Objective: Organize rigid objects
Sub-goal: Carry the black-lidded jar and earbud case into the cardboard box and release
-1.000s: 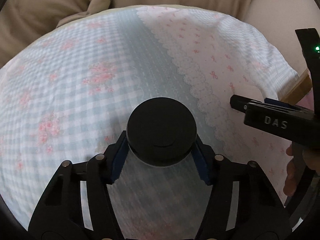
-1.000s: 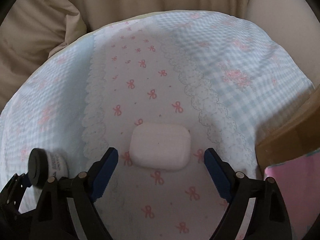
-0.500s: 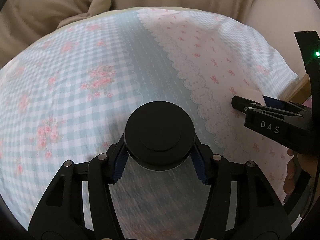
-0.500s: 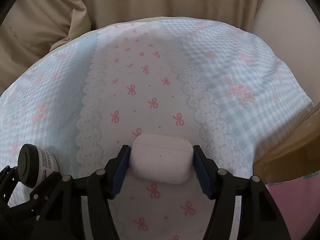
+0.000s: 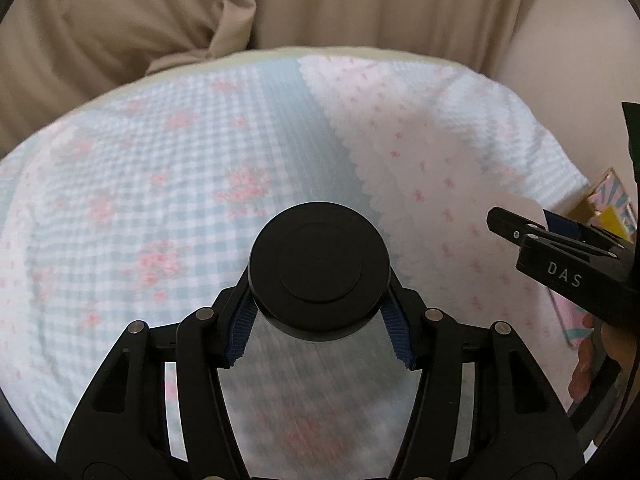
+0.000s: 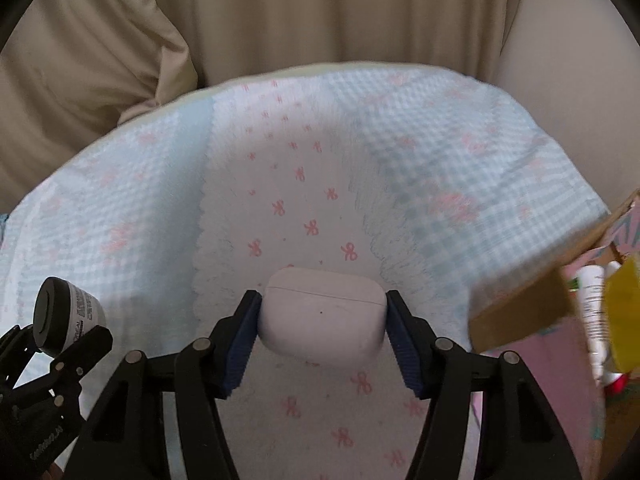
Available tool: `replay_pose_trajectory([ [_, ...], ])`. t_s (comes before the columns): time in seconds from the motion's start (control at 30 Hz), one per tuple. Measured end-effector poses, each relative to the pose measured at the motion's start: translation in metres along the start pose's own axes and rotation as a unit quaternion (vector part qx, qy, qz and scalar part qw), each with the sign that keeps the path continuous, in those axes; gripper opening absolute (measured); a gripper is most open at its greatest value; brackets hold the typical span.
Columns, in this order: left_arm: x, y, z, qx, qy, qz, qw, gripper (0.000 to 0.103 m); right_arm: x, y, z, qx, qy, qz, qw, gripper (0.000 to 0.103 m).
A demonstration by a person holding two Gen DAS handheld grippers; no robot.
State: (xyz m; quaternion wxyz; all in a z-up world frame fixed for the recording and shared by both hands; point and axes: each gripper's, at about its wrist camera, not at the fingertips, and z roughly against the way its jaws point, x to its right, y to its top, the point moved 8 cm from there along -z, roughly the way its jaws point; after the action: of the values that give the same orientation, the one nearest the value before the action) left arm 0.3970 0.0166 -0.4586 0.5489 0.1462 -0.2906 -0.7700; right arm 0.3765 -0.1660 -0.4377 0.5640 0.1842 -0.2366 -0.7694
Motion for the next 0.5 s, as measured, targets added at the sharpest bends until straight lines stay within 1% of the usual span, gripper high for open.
replay_pose_trajectory([
  [0.13, 0.009, 0.012, 0.043, 0.017, 0.002, -0.007, 0.9998, 0.053, 0.0, 0.009, 0.039, 0.018, 0.007, -0.001, 1.0, 0.057],
  [0.27, 0.023, 0.028, 0.094, 0.032, 0.002, -0.012, 0.9994, 0.053, 0.003, 0.023, 0.092, 0.04, 0.011, -0.001, 0.999, 0.057],
  [0.33, 0.032, 0.039, 0.119, 0.038, -0.002, -0.01, 0.9992, 0.053, 0.009, 0.03, 0.123, 0.049, 0.013, -0.002, 0.999, 0.057],
  [0.4, 0.041, 0.048, 0.14, 0.045, -0.004, -0.012, 0.9989, 0.053, 0.015, 0.035, 0.145, 0.052, 0.016, -0.006, 0.999, 0.057],
  [0.5, 0.062, 0.063, 0.173, 0.056, -0.007, -0.018, 0.9982, 0.053, 0.029, 0.045, 0.186, 0.055, 0.018, -0.012, 0.998, 0.057],
])
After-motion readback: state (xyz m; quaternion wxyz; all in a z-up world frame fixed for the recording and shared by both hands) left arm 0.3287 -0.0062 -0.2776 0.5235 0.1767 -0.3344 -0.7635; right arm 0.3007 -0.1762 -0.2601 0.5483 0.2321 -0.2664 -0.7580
